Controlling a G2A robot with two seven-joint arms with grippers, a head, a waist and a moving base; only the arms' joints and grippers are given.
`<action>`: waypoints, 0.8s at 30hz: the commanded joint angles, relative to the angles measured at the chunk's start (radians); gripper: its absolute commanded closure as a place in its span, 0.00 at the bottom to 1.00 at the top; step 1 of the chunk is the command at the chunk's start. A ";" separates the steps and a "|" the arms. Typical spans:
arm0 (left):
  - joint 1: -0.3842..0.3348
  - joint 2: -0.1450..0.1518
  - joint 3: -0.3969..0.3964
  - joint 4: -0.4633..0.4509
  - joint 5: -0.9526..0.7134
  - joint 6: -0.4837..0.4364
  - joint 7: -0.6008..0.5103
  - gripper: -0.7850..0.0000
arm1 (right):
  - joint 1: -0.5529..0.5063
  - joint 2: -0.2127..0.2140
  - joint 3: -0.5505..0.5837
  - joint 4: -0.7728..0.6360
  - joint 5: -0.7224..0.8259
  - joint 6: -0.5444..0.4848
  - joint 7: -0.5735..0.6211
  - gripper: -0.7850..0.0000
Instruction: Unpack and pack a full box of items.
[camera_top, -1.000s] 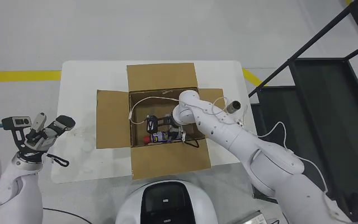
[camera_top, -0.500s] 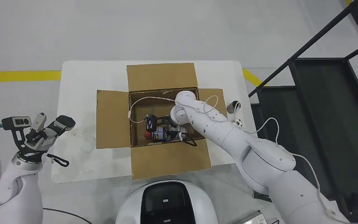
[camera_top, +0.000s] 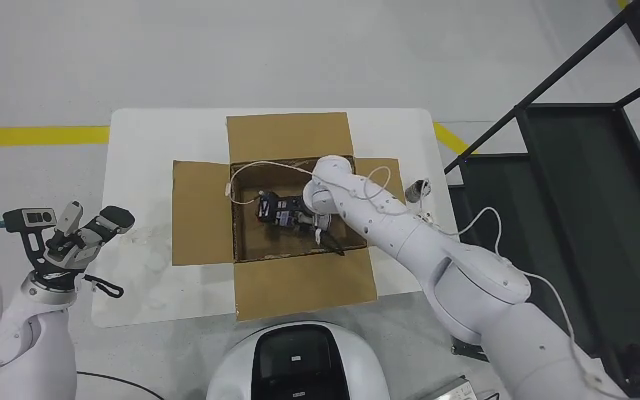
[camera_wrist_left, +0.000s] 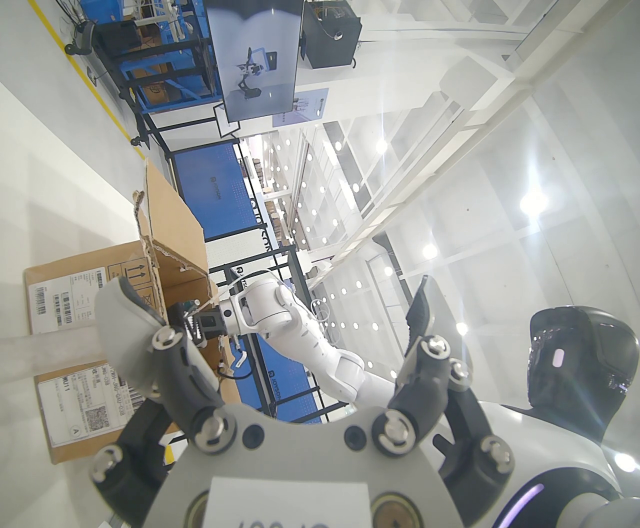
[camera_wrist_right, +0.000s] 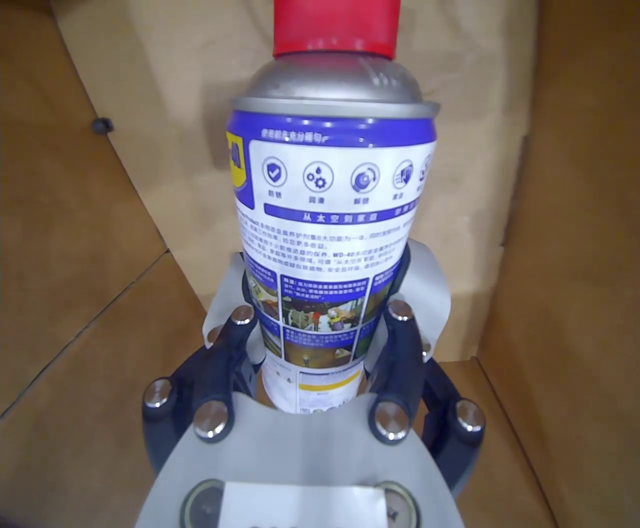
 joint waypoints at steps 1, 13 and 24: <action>0.000 0.000 0.000 0.000 0.000 0.000 0.000 0.00 | -0.009 0.015 0.020 -0.028 -0.011 0.018 -0.005 1.00; 0.000 0.000 0.000 0.000 0.000 0.000 0.000 0.00 | -0.174 0.152 0.226 -0.353 -0.080 0.016 -0.056 1.00; 0.000 0.000 0.000 0.000 0.000 0.000 0.000 0.00 | -0.517 0.296 0.563 -0.819 -0.209 -0.129 -0.327 1.00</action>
